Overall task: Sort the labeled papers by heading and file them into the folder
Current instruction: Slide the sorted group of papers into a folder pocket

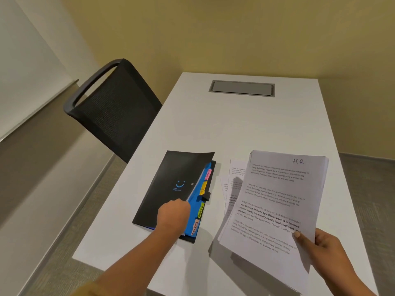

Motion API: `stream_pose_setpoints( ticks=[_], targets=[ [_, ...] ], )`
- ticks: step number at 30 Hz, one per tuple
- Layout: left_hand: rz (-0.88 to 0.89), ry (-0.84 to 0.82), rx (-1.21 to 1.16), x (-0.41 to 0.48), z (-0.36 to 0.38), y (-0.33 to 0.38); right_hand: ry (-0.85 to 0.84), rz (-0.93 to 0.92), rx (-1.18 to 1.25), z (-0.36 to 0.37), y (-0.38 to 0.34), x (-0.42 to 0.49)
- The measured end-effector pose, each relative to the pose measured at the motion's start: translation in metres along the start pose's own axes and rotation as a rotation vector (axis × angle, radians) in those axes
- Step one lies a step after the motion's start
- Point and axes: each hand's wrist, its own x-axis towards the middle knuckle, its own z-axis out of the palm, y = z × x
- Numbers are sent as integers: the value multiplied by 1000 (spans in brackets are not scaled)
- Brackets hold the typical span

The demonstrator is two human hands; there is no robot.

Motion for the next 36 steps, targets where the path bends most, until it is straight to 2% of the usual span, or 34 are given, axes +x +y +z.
stream_pose_setpoints(
  ticks=[6, 9, 17, 27, 36],
  targets=[
    [-30, 173, -170, -10, -14, -14, -37, -16, 107, 4, -24, 2],
    [-45, 237, -248, -21, -12, -18, -17, -79, 66, 14, -44, 8],
    [-62, 253, -412, -39, 2, -16, -58, -149, -70, 66, -78, 34],
    [-35, 266, -533, -52, -1, -9, -245, -148, -336, 115, -86, 37],
    [35, 247, -553, -59, -4, -13, -416, -117, -452, 151, -109, 40]
  ],
)
